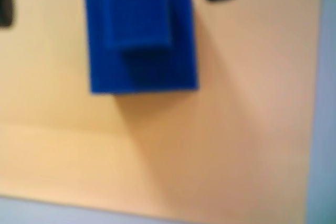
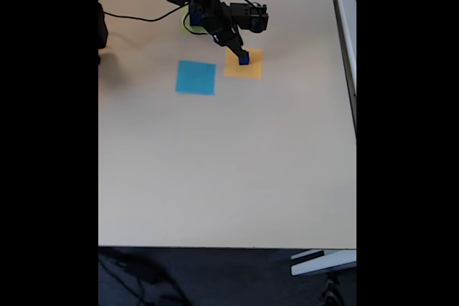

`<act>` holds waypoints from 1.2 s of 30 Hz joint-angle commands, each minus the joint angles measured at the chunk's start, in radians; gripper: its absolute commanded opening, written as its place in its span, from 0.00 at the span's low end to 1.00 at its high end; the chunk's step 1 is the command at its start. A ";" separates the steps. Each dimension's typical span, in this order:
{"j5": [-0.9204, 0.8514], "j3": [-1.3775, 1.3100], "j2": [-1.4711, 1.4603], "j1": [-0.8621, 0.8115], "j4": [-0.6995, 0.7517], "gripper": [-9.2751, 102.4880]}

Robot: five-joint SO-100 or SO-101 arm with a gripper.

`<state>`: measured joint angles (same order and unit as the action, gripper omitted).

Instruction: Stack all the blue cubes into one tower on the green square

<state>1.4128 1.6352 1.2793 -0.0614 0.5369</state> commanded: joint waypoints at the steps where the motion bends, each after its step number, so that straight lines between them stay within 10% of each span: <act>1: -0.006 -0.008 0.086 -0.003 -0.032 0.25; 36: -0.008 -0.009 -0.008 -0.005 -0.104 0.25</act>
<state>1.4067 1.6352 1.2563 -0.0583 0.4648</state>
